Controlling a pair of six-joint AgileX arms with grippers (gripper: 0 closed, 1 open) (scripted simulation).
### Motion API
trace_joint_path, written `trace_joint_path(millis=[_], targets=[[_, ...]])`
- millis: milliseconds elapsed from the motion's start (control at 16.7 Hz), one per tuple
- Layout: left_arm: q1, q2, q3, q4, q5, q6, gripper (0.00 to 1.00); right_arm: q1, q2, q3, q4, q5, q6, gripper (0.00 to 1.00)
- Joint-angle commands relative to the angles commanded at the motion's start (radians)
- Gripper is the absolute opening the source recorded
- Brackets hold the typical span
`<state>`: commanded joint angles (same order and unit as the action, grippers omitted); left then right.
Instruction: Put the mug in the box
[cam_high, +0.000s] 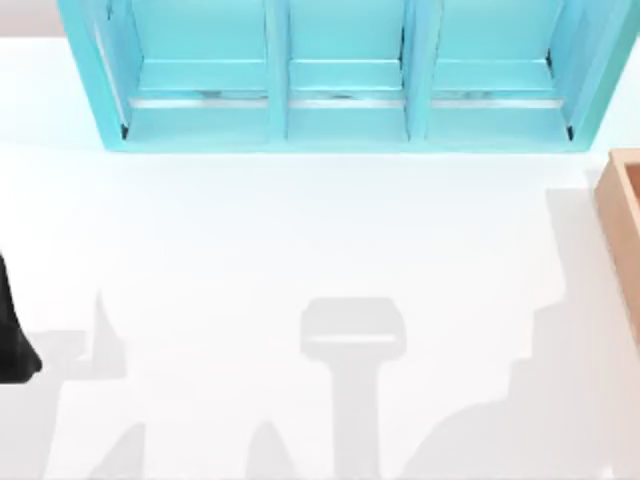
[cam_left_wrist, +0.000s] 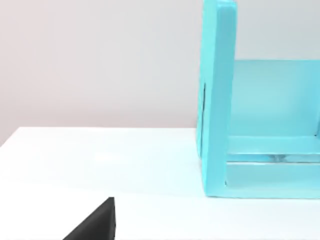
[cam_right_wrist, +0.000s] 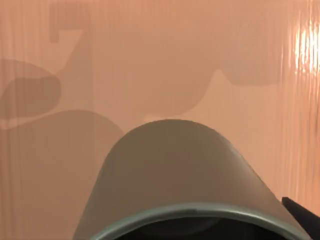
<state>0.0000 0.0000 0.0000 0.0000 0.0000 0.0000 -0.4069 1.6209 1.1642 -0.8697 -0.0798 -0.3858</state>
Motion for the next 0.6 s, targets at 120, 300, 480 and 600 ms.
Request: trace_joint_path(millis=[120,300,480,600], targets=[[0.000,0.000,0.000,0.000,0.000,0.000,1.00,0.000,0.000,0.000,0.000,0.000,0.000,0.00],[0.000,0.000,0.000,0.000,0.000,0.000,1.00,0.000,0.000,0.000,0.000,0.000,0.000,0.23],[0.000,0.000,0.000,0.000,0.000,0.000,1.00,0.000,0.000,0.000,0.000,0.000,0.000,0.45],[0.000,0.000,0.000,0.000,0.000,0.000,1.00,0.000,0.000,0.000,0.000,0.000,0.000,0.60]])
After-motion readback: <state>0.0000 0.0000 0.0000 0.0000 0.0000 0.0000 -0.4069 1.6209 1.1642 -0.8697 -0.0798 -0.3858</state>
